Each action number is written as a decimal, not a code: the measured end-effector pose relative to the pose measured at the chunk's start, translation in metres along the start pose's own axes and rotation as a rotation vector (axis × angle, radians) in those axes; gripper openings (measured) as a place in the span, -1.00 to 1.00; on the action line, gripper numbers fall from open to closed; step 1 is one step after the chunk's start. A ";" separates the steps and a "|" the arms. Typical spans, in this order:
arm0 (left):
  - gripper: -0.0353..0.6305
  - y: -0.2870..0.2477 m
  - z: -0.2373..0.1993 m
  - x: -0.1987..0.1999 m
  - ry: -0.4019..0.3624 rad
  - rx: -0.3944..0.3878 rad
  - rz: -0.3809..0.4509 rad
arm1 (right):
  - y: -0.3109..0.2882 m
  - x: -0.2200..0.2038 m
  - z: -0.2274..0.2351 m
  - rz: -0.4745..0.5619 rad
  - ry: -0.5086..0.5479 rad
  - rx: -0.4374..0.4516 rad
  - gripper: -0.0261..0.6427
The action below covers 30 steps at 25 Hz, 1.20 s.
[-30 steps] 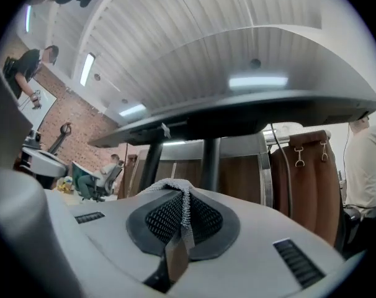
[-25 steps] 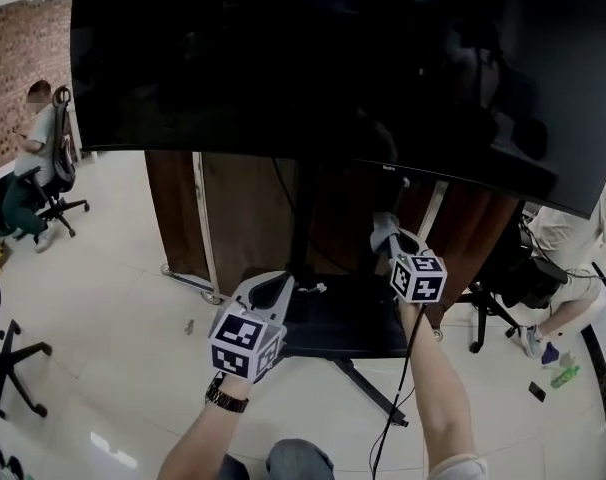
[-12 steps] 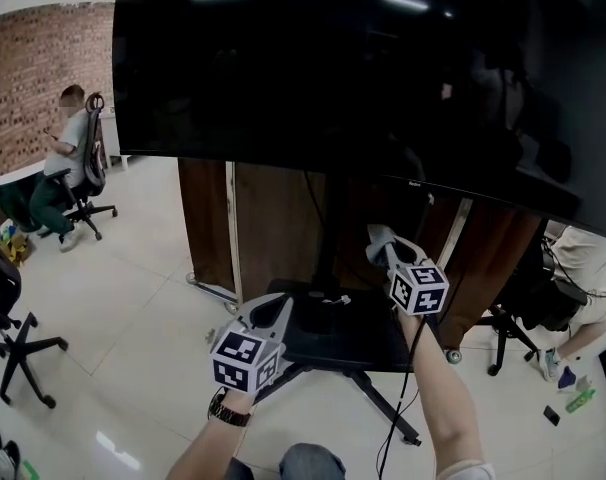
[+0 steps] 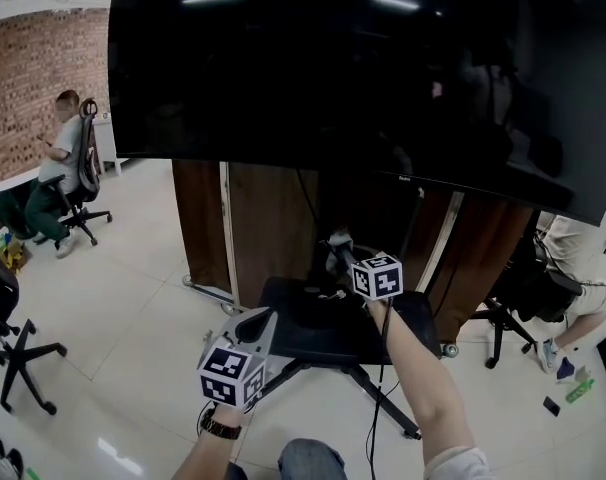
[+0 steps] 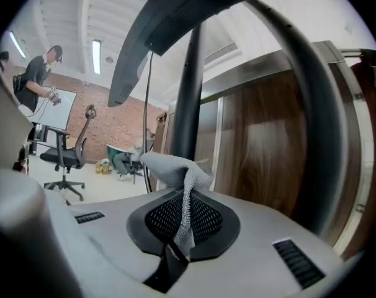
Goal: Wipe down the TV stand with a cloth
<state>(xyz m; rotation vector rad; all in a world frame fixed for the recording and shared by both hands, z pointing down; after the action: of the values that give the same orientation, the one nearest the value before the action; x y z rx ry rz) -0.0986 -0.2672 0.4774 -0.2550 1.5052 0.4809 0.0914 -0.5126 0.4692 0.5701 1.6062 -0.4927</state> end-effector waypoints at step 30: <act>-0.82 0.028 0.050 -0.028 0.093 -0.191 0.037 | 0.165 -0.054 -0.067 -0.097 0.033 -0.097 -0.91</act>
<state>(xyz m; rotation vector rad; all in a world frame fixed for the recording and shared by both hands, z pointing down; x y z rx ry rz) -0.0668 -0.2239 0.5117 -0.4039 1.5576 0.6513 0.1460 -0.3462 0.5324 0.4312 1.6849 -0.4768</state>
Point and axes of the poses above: the fingertips, and each gripper's own axes: y backward along the fingers, z to its right, x out of its top, the point moved 6 cm from there along y, backward along the fingers, and after that the axes turned 7 degrees about z, right-handed, at the moved point
